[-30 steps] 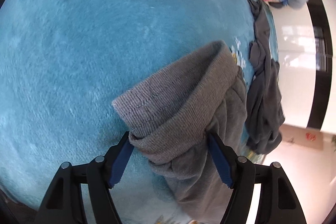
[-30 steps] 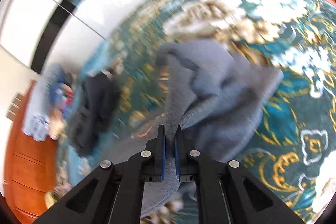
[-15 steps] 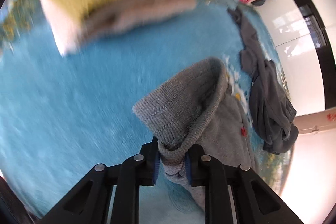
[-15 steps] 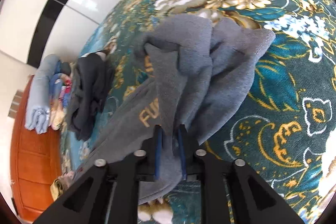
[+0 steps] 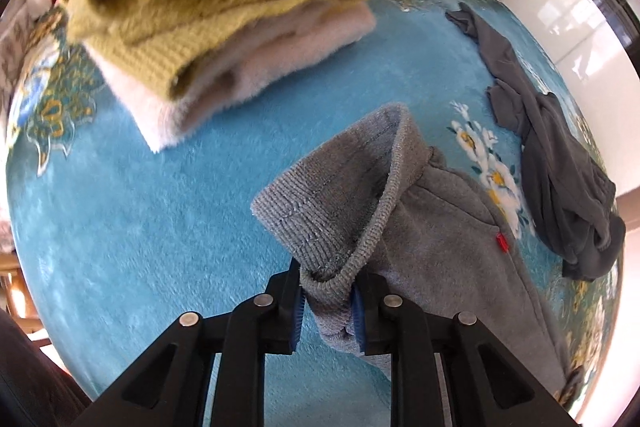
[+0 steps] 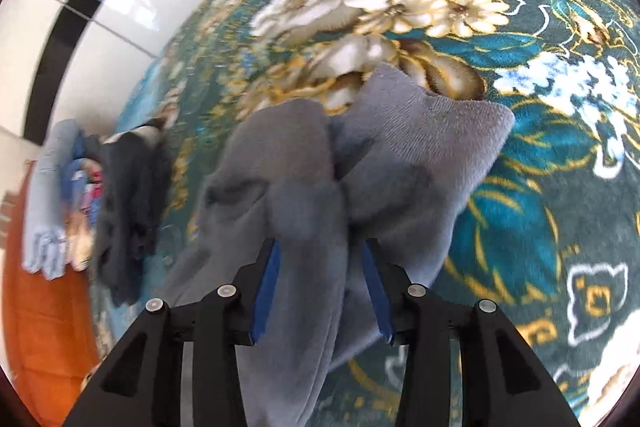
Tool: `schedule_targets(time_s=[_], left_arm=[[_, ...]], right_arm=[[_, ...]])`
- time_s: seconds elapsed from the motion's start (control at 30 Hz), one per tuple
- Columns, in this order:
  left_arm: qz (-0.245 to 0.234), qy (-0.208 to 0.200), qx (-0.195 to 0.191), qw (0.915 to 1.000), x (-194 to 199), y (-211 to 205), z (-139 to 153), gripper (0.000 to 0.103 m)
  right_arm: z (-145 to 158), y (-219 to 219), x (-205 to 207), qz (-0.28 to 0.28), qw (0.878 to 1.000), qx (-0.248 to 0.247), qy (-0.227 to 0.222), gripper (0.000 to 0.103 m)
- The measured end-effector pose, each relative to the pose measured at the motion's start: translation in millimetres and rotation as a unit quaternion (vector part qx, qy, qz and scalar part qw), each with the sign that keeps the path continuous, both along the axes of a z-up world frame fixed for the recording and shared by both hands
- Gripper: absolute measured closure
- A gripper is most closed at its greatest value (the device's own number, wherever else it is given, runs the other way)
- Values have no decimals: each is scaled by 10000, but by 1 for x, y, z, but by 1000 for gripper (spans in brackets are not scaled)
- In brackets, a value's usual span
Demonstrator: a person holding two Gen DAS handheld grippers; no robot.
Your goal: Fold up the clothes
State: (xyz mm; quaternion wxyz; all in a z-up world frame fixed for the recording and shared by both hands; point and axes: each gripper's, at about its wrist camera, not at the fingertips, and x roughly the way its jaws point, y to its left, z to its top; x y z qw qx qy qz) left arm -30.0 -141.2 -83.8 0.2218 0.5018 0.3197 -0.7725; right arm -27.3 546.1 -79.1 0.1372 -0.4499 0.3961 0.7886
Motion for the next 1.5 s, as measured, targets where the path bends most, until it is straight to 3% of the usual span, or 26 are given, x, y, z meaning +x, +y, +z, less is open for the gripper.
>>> schedule_targets(time_s=[0.1, 0.13, 0.17, 0.2, 0.23, 0.27, 0.4, 0.57, 0.67, 0.73, 0.8, 0.93, 1.0, 1.03, 1.07, 1.2, 1.37, 1.4, 1.43, 1.47, 1.5], left_arm=[[3, -2, -31, 10000, -2, 6, 2, 81], [-14, 13, -52, 10000, -2, 9, 3, 81], [-29, 34, -63, 10000, 0, 9, 5, 81], [-25, 34, -59, 10000, 0, 9, 4, 81], [-16, 31, -49, 10000, 1, 9, 5, 81], [-2, 35, -27, 10000, 2, 9, 4, 81], [19, 204, 100, 9997, 8, 4, 9, 81], [99, 227, 240, 9994, 9, 1, 6, 81], [176, 140, 352, 9991, 9, -1, 1, 81], [173, 143, 391, 9990, 9, -1, 0, 81], [176, 123, 404, 9990, 8, -2, -1, 81], [230, 107, 484, 9985, 8, -3, -5, 80], [256, 105, 514, 9983, 8, -4, -6, 80], [265, 100, 522, 9982, 8, -4, -6, 80], [267, 81, 518, 9983, 7, -4, -7, 80], [258, 38, 505, 9984, 7, -3, -9, 80], [314, 34, 602, 9977, 8, -4, -11, 79], [325, 43, 633, 9975, 8, -5, -12, 79], [332, 55, 660, 9973, 8, -6, -12, 79], [319, 61, 671, 9972, 8, -6, -12, 79], [282, 95, 658, 9974, 7, -6, -11, 80]], right_arm=[[-7, 4, -10, -211, 9996, -158, -80, 60], [-4, 3, -13, -224, 9995, -188, -78, 68], [-1, 2, -15, -237, 9995, -217, -77, 86], [2, 0, -18, -246, 9994, -246, -74, 95], [9, 0, -21, -154, 9996, -234, -2, 98], [16, -1, -24, -63, 9997, -221, 75, 98], [78, 5, -21, 179, 9932, -160, 1137, 99], [116, 21, 29, -38, 9805, 618, 1866, 99], [40, 33, 33, -50, 9984, 165, 546, 99], [11, 39, 46, -306, 9991, -32, 304, 99], [0, 42, 58, -557, 9971, -304, 423, 99], [4, 47, 66, -689, 9951, -403, 583, 96], [9, 50, 68, -712, 9943, -384, 692, 72], [11, 53, 71, -797, 9933, -360, 754, 49], [11, 57, 73, -862, 9924, -373, 791, 43], [-12, 71, 67, -1199, 9891, -716, 474, 41], [-15, 66, 48, -1252, 9869, -831, 591, 41], [-14, 63, 43, -1164, 9892, -737, 503, 43], [-12, 61, 38, -1082, 9914, -614, 413, 58], [-9, 58, 33, -1034, 9927, -524, 322, 82], [-2, 57, 31, -1029, 9927, -525, 359, 85]])
